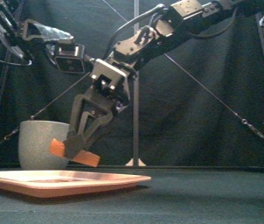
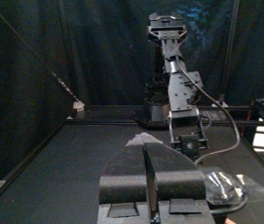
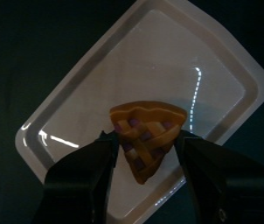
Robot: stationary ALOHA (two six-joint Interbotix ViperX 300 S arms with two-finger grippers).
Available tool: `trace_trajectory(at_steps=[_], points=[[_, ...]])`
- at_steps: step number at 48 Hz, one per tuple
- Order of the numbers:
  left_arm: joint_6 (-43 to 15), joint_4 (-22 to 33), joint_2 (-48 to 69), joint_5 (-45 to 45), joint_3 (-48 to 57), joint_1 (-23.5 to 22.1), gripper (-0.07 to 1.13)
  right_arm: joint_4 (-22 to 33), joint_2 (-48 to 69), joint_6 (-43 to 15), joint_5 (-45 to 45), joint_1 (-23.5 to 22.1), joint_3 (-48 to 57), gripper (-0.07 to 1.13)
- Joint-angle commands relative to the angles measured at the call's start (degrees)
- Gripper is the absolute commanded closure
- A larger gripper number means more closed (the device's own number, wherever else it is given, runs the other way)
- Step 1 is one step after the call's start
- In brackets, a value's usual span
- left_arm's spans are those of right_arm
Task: Pick the pie then place it on the pink plate
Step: Drop pie on the pink plate and return to neutral
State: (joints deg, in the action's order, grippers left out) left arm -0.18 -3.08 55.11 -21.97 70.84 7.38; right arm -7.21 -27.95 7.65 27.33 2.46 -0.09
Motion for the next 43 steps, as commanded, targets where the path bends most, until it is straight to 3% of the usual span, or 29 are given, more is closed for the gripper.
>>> trace_trajectory(at_steps=[1,7,21,34,43], points=[[-0.1,0.1,-0.4,-0.6,-1.1,0.2,1.01,-0.1,1.4,-0.2,0.1,-0.2,-1.9,0.21],[-0.1,0.1,-0.3,-0.6,-1.1,0.3,1.01,-0.1,1.8,-0.1,-0.2,0.0,-1.8,0.14],[0.1,0.1,-0.3,-0.6,-0.8,0.2,1.01,-1.6,5.3,-0.2,-2.9,0.4,1.5,0.14],[0.1,0.1,-0.3,-0.6,-0.8,0.3,1.01,-4.2,17.8,-0.1,-12.9,-0.4,17.9,0.14],[0.3,0.1,-0.3,-0.6,0.0,0.3,1.01,-8.3,28.7,-0.3,-14.2,-2.7,29.0,0.14]])
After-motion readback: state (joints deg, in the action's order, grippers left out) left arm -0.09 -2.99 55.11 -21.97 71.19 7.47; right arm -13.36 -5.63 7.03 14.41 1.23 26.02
